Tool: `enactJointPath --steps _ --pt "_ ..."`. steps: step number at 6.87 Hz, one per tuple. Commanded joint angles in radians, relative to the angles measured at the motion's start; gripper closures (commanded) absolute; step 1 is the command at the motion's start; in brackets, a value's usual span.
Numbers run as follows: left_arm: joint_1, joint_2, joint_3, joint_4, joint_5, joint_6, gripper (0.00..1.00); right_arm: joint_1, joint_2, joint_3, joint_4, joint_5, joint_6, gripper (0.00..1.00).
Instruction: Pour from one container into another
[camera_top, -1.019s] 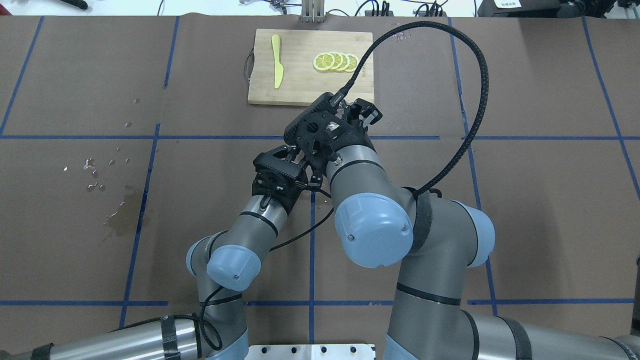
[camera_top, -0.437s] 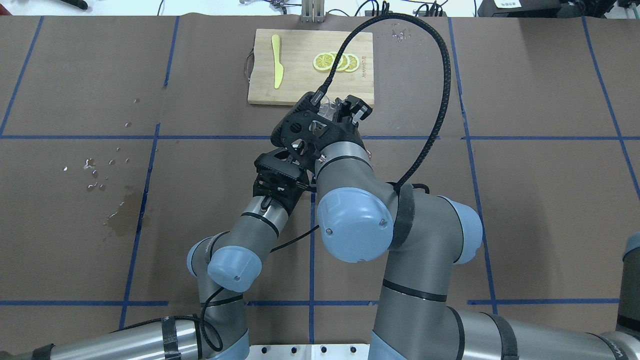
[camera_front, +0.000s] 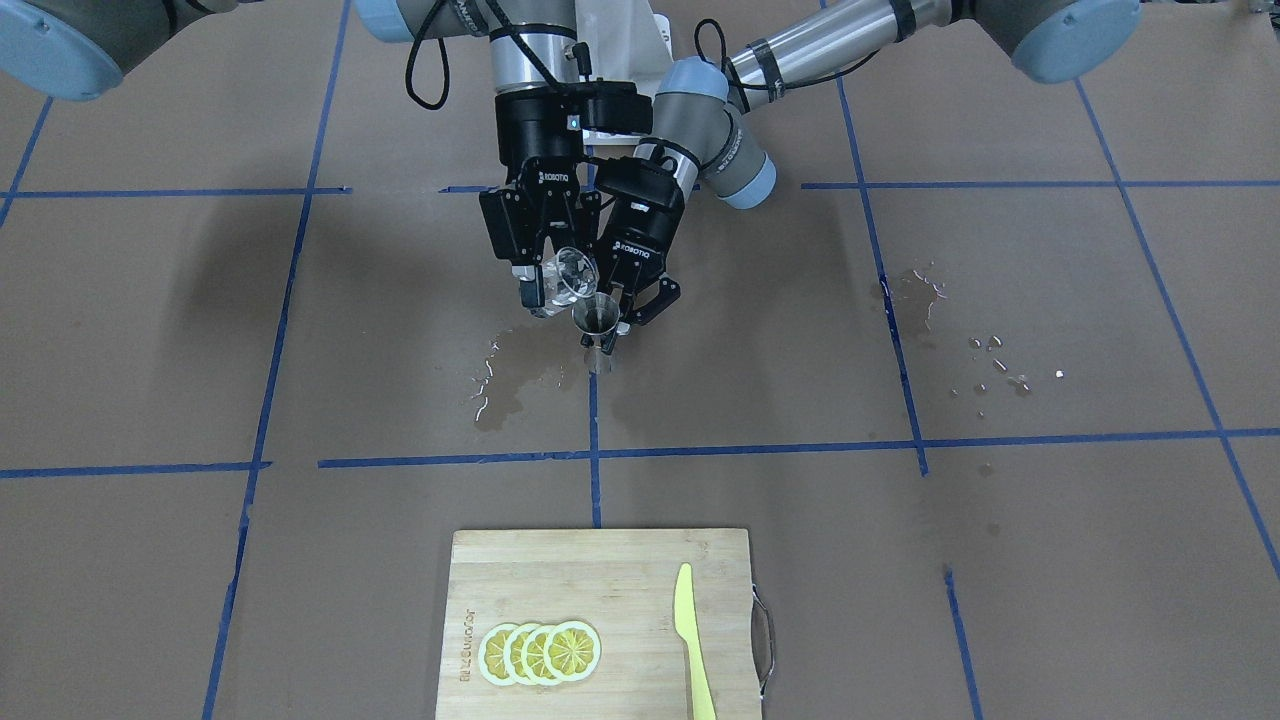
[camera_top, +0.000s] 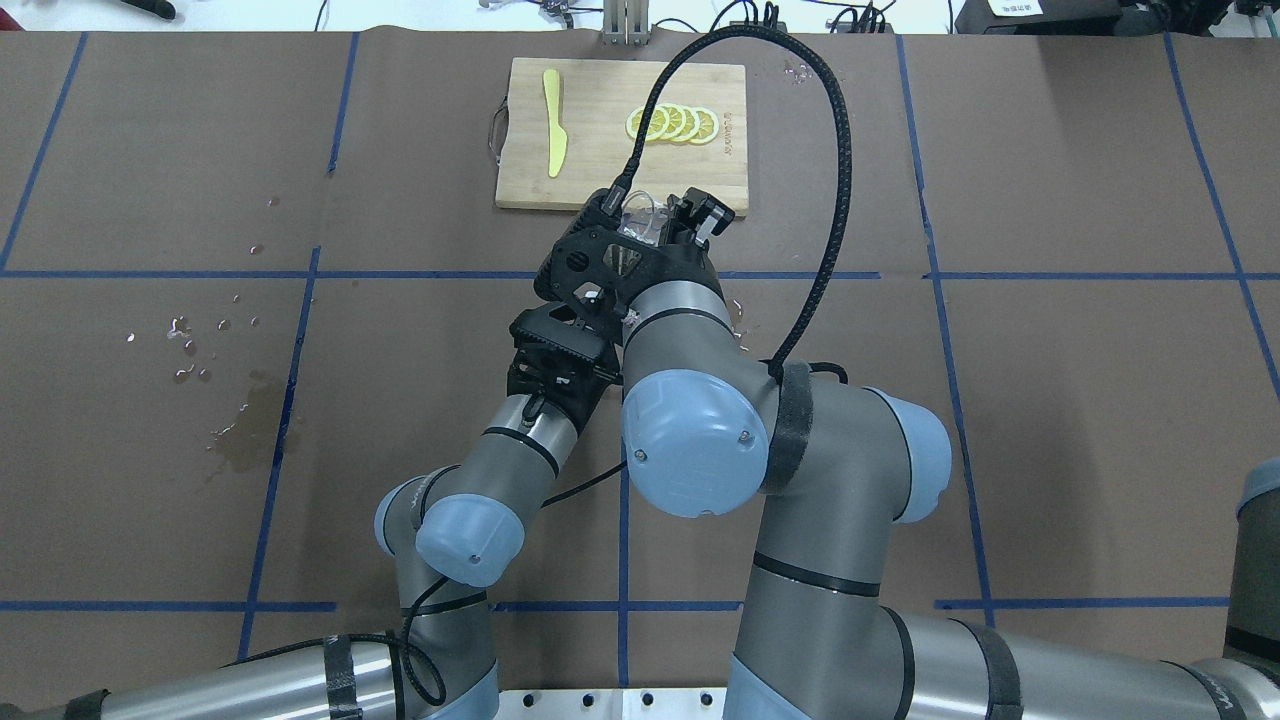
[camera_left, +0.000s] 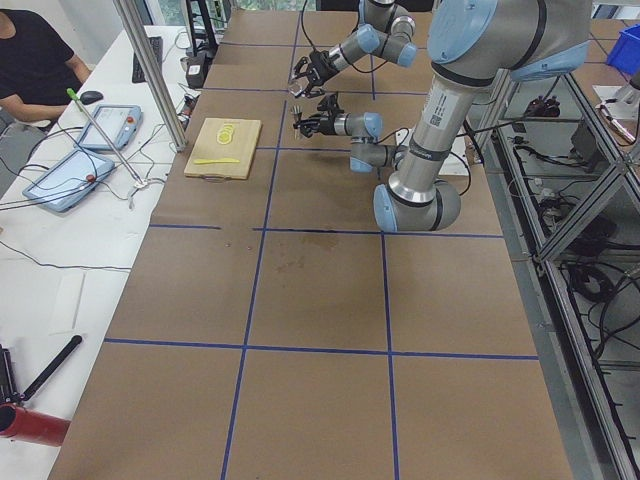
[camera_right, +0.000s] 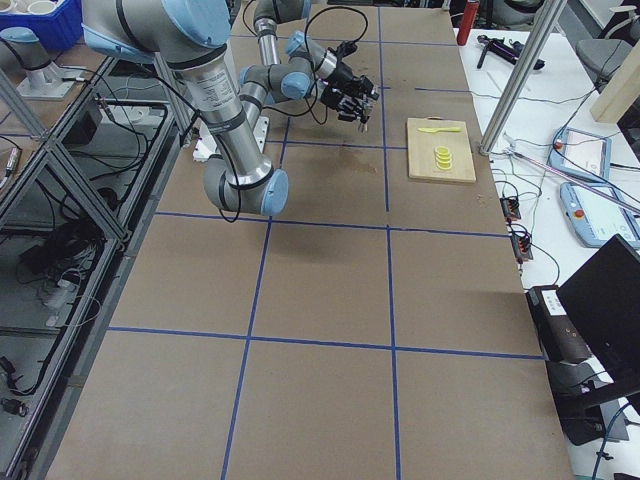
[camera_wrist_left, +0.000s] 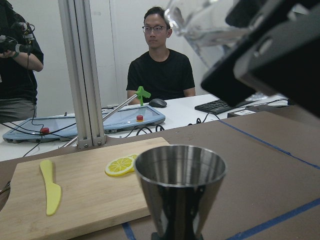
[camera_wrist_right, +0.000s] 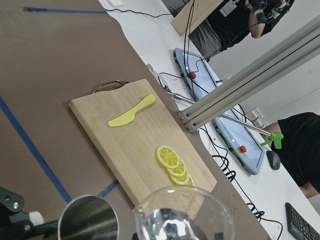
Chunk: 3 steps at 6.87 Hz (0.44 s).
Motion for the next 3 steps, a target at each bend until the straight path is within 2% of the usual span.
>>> enactJointPath --steps 1,3 --pt "0.002 -0.002 0.0 0.001 -0.002 0.0 1.0 0.002 0.009 -0.003 -0.033 -0.005 -0.05 0.76" --pt "0.002 -0.003 0.0 0.001 -0.002 0.0 1.0 0.002 0.015 -0.003 -0.05 -0.005 -0.12 0.77"
